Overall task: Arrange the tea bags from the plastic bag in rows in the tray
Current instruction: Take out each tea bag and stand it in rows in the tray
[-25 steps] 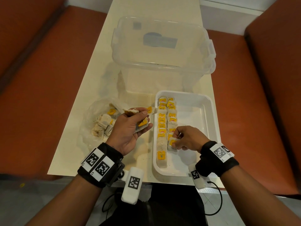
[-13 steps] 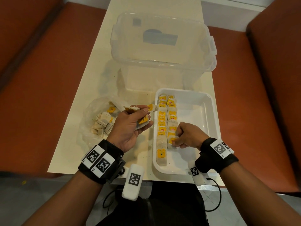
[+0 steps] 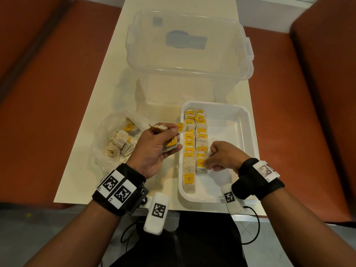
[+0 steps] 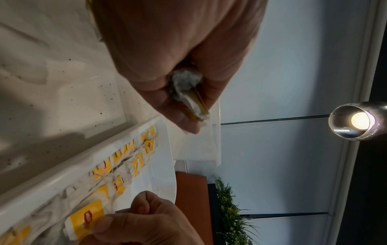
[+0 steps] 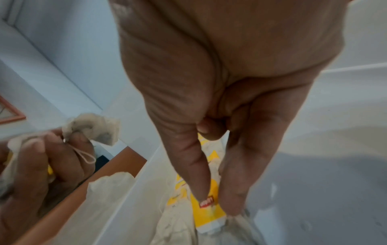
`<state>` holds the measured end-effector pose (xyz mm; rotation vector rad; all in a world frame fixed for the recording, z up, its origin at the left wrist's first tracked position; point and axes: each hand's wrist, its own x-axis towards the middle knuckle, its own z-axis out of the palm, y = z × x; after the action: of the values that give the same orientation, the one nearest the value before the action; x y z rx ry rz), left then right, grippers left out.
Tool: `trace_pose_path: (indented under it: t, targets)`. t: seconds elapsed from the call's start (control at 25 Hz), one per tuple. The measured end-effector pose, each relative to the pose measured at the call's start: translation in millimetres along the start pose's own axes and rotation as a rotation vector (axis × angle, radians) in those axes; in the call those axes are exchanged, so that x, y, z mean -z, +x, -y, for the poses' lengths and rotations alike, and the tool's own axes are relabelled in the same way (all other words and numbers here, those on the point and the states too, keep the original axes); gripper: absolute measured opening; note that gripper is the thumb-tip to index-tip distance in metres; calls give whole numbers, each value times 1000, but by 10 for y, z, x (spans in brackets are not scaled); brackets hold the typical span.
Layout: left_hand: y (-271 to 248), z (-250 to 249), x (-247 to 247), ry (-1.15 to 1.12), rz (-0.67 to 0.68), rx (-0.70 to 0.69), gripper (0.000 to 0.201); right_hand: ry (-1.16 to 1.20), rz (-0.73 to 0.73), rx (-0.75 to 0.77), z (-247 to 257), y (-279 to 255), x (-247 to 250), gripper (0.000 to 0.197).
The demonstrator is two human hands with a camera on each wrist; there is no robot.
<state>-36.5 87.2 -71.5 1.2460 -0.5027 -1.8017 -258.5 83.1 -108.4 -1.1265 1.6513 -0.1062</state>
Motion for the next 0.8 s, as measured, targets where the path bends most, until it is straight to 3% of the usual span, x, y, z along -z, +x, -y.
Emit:
trace_pose_path:
  t: [0.2,0.36,0.56,0.8]
  targets:
    - [-36,28,-8,121,96,34,15,20,-117,81,14,-167,107,30]
    - [-52,-53,-20,422,246,82,18,418,-2,222,251,-423,120,18]
    - [-78,-169,-84,798,480,92,16,247,151,431,382,-501,11,30]
    - [-43,-152,-114,822,358,33,26,109,131,365,321,-457,51,22]
